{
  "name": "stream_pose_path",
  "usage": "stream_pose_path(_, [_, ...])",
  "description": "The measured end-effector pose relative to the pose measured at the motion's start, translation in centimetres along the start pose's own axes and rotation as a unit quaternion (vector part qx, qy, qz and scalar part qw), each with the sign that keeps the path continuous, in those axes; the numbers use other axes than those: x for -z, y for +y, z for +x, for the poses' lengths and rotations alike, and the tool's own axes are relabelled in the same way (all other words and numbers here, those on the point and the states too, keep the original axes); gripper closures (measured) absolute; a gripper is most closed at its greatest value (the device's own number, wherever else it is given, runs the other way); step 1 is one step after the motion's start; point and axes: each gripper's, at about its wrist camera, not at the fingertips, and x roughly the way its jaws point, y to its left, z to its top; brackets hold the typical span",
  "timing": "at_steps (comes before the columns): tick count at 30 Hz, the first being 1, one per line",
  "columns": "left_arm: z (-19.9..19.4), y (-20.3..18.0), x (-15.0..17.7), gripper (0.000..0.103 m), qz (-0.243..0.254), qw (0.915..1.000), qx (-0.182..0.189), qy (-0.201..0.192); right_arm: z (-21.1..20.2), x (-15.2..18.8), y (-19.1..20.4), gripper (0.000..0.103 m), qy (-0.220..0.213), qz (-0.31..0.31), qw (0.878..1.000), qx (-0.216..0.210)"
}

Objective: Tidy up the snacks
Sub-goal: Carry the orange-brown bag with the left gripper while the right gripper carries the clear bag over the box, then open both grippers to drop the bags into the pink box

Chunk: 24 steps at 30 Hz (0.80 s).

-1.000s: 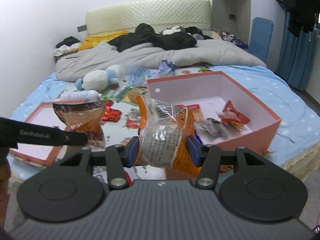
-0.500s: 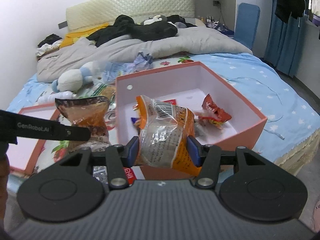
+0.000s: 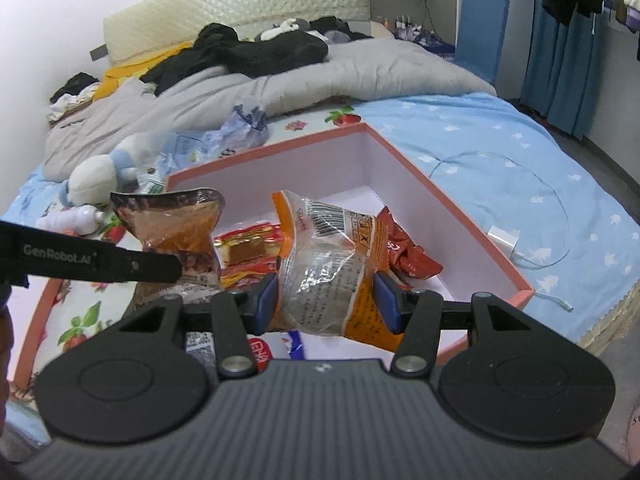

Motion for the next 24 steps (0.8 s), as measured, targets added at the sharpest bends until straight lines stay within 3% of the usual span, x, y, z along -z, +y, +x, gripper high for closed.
stream_pose_path(14, [6.8,1.2,-3.7,0.074,0.017,0.9995,-0.002,0.028,7.2,-1.2,-1.2,0.048,0.031,-0.005,1.000,0.002])
stream_pose_path(24, [5.7,1.2,-3.4,0.067,0.033,0.9990,-0.011,0.027,7.0,-1.3,-0.7,0.043,0.038,-0.009,0.999,0.010])
